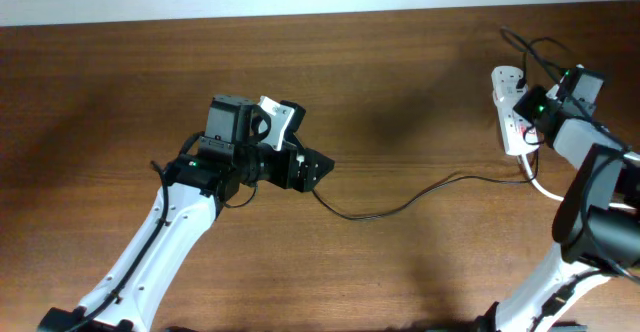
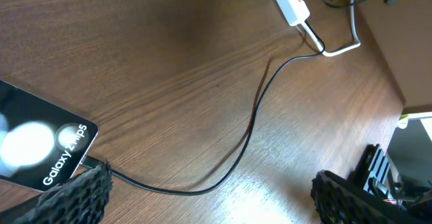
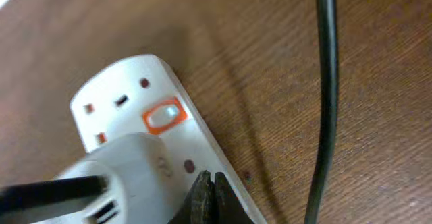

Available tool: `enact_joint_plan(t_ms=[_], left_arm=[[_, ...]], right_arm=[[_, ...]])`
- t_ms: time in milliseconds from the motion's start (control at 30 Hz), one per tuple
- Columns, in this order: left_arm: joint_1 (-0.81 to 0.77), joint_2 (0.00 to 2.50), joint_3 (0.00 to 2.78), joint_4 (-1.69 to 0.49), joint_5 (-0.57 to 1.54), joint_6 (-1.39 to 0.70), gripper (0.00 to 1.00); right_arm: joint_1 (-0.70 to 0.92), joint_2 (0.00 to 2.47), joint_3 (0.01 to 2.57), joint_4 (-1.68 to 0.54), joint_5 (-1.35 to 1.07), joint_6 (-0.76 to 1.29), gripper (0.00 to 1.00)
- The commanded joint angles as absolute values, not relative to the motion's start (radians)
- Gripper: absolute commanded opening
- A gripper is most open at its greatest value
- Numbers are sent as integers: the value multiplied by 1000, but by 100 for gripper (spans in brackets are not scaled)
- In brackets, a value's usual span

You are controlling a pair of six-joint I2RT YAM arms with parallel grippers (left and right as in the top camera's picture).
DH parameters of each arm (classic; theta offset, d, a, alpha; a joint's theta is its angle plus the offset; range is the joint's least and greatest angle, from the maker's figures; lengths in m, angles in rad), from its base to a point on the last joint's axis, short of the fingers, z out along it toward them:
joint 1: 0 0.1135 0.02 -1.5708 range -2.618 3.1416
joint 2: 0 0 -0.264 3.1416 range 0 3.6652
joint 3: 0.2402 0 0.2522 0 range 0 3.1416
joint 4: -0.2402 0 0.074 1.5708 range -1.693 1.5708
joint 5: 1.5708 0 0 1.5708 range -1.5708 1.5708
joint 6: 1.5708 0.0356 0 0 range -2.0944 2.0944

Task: Plug charger to phone and switch on socket

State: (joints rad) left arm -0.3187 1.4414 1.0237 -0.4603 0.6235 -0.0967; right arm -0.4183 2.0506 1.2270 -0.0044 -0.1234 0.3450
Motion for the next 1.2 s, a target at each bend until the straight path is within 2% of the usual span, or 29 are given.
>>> enact_joint_plan(t_ms=[0, 267, 533, 933, 1067, 1167], left_arm=[[-321, 1434, 1026, -458, 620, -77, 99], [-321, 1434, 1026, -458, 620, -77, 99], [-321, 1434, 1026, -458, 620, -77, 99], [-321, 1434, 1026, -458, 620, -77, 99], [-321, 1434, 1026, -458, 620, -77, 99], [-321, 1434, 1026, -458, 621, -77, 99]], right_arm=[[-422, 2090, 1241, 12, -121, 353, 4], [-418, 2090, 1241, -64, -236, 353, 4], [-345, 2090, 1241, -144, -236, 349, 4], [-345, 2090, 1241, -279, -329, 348, 4], [-350, 2065, 1241, -408, -309, 350, 4], [-350, 1914, 1241, -558, -200, 349, 4]])
